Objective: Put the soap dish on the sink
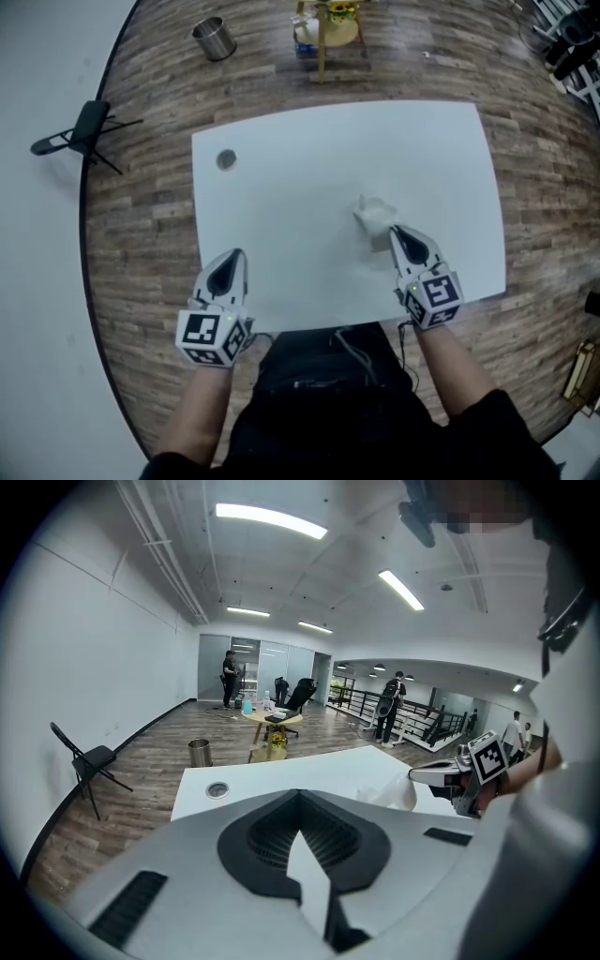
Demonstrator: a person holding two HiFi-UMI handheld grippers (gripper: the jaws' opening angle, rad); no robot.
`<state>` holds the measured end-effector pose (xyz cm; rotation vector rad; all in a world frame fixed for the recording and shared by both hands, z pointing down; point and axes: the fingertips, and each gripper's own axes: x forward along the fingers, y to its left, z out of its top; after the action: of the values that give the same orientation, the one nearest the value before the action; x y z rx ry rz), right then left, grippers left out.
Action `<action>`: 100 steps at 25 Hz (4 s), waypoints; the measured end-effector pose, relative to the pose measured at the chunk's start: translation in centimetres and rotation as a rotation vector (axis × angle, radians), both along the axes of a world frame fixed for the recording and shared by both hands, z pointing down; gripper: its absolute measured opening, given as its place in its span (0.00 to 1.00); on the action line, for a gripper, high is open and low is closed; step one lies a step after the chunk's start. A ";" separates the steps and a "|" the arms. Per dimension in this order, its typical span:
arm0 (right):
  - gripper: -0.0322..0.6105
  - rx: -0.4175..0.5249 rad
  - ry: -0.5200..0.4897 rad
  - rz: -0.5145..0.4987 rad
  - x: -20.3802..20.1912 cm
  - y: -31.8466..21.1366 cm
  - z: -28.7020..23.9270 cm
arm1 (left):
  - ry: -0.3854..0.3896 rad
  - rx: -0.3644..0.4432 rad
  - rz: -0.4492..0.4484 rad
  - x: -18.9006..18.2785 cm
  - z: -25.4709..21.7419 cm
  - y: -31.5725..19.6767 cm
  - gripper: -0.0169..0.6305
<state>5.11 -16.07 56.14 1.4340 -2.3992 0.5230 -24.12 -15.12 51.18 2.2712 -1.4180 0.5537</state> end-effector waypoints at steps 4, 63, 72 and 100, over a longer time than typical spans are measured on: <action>0.10 -0.010 0.002 0.002 0.2 0.0 0.1 | 0.001 -0.004 -0.002 0.1 0.0 0.0 0.01; 0.10 -0.092 0.072 0.018 1.2 4.0 4.4 | 0.001 0.087 0.046 0.5 -3.8 0.4 0.01; 0.10 -0.116 0.084 0.008 1.4 5.1 5.7 | -0.014 0.084 0.050 0.5 -3.8 0.7 0.01; 0.10 -0.149 0.095 -0.007 1.1 6.5 7.7 | -0.032 0.100 0.034 -0.4 -5.0 1.5 0.01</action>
<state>6.17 -9.57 63.89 1.3559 -2.2401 0.6039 -24.47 -13.62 46.22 2.3787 -1.4547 0.5433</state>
